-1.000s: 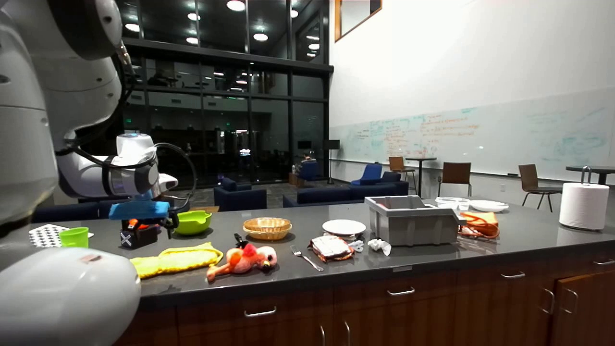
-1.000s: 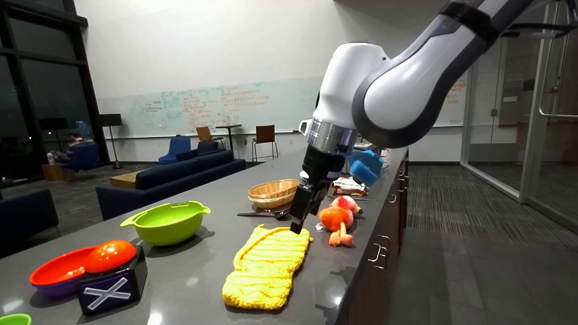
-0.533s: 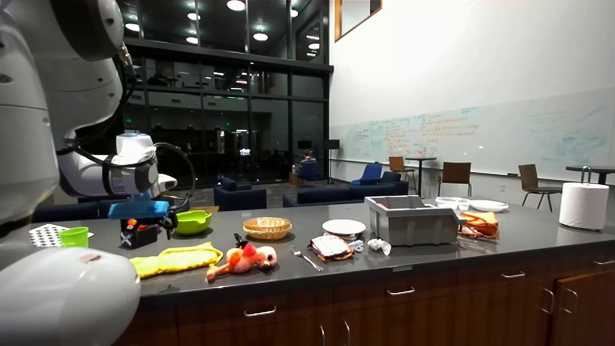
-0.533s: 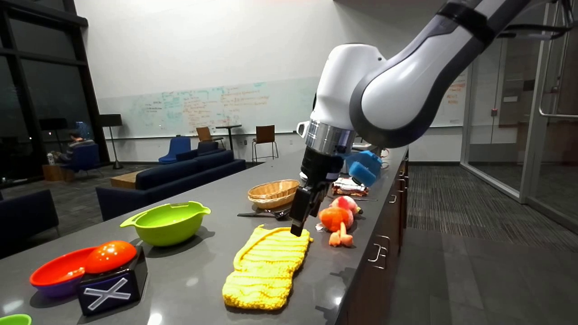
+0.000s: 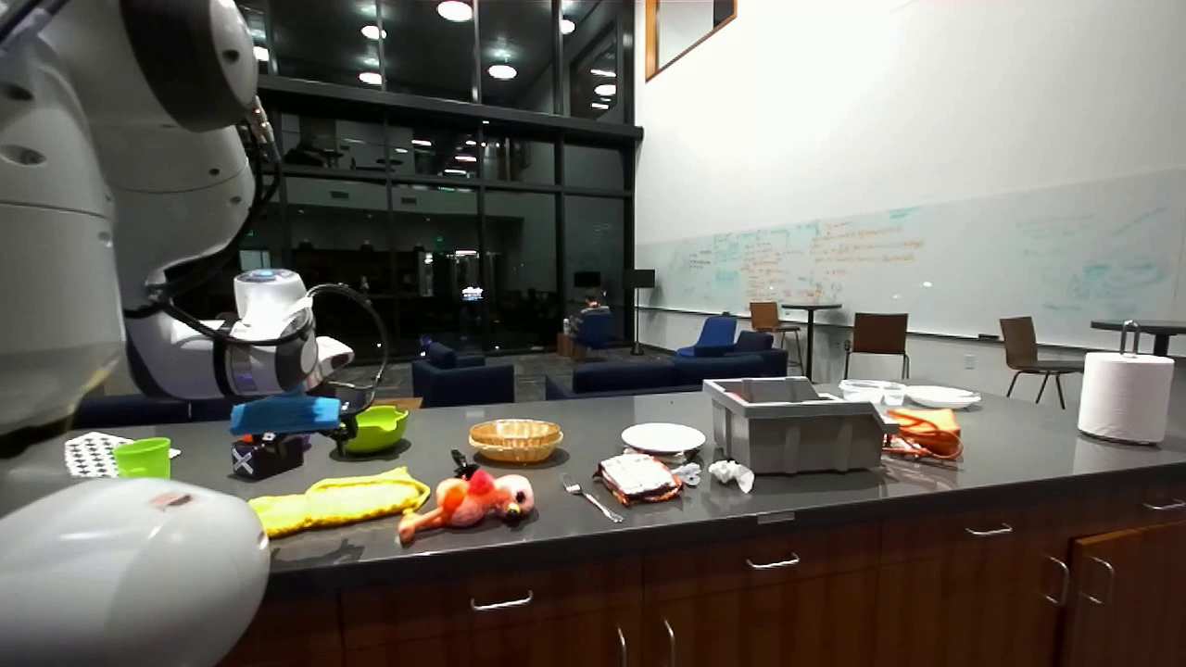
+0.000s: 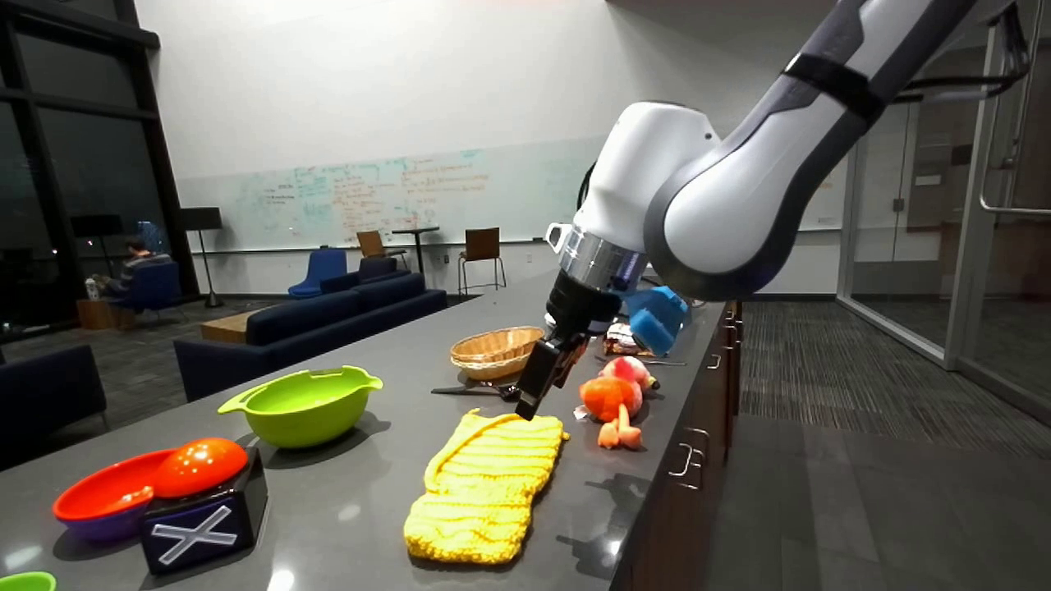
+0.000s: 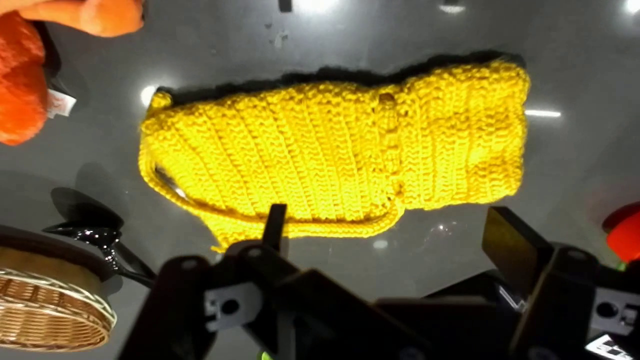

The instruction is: Use the yellow cloth to wipe the counter.

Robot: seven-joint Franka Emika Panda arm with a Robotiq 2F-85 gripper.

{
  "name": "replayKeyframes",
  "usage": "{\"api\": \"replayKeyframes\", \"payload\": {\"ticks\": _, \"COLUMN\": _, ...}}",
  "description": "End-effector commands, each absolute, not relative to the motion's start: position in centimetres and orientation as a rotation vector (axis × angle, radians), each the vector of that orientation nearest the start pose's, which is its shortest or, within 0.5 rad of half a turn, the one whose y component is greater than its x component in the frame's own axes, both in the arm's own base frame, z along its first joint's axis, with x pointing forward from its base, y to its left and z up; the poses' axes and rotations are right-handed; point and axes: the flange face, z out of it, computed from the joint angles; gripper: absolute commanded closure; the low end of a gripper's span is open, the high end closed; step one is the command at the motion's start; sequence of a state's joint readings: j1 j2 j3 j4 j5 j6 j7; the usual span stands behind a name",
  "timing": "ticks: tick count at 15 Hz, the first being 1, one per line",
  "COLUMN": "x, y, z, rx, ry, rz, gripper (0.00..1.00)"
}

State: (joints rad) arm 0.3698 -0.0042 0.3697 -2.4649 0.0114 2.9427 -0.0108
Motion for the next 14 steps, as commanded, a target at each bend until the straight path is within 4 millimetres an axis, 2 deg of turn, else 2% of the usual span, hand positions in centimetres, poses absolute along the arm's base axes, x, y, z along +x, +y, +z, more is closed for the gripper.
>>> {"api": "replayKeyframes", "payload": {"ticks": 1, "x": 39.7, "y": 35.3, "z": 32.3, "rx": -2.627, "ry": -1.063, "rz": -0.738, "gripper": 0.0}}
{"api": "replayKeyframes", "payload": {"ticks": 6, "x": 41.0, "y": 37.4, "z": 28.6, "rx": -2.564, "ry": -1.094, "rz": -0.725, "gripper": 0.0}}
{"api": "replayKeyframes", "payload": {"ticks": 14, "x": 43.4, "y": 39.1, "z": 25.6, "rx": -2.507, "ry": -1.184, "rz": -0.736, "gripper": 0.0}}
